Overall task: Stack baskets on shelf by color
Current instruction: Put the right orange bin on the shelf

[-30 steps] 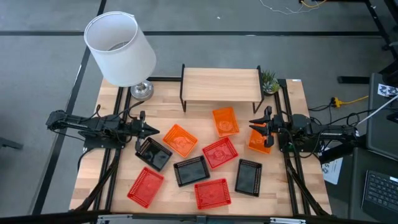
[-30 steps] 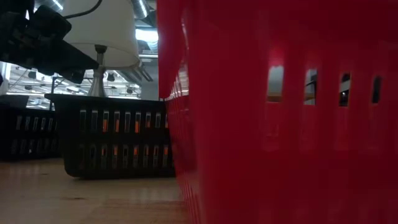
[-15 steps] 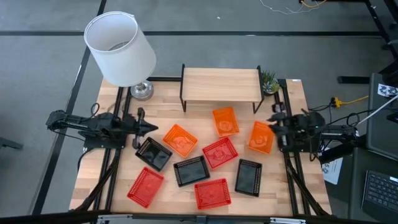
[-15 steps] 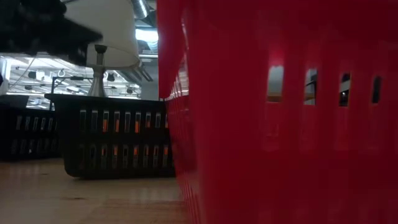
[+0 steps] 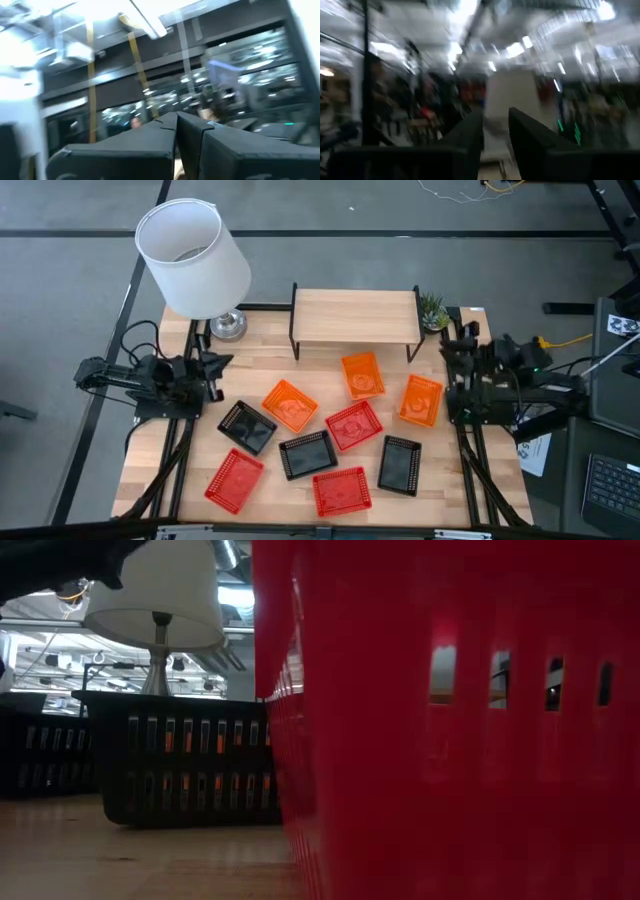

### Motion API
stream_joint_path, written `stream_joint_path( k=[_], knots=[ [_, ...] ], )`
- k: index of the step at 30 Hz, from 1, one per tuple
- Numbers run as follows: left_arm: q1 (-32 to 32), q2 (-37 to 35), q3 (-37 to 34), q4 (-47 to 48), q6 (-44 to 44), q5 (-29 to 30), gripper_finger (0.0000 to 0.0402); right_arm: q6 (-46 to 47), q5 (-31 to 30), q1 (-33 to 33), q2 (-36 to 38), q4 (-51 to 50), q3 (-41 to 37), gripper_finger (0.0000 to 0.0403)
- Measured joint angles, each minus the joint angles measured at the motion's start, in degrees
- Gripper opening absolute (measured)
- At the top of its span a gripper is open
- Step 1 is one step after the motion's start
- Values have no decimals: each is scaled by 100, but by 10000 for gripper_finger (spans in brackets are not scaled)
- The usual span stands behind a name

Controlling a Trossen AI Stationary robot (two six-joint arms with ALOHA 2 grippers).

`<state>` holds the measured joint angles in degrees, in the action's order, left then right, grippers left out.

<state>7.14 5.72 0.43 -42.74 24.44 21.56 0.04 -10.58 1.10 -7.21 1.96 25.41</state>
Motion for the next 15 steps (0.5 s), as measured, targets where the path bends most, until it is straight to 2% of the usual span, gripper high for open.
stream_joint_path(
  k=[3,7,11,15],
  knots=[
    [0,2,0,46,-1,148,0,985,-608,0,-538,-1670,903,96],
    [0,2,0,2,18,39,0,2479,-669,0,-1351,-3762,1895,96],
    [0,2,0,2,18,37,0,3594,-361,1,-2244,-5412,2508,96],
    [0,2,0,0,20,37,0,4163,146,2,-3048,-6321,2705,96]
  ],
)
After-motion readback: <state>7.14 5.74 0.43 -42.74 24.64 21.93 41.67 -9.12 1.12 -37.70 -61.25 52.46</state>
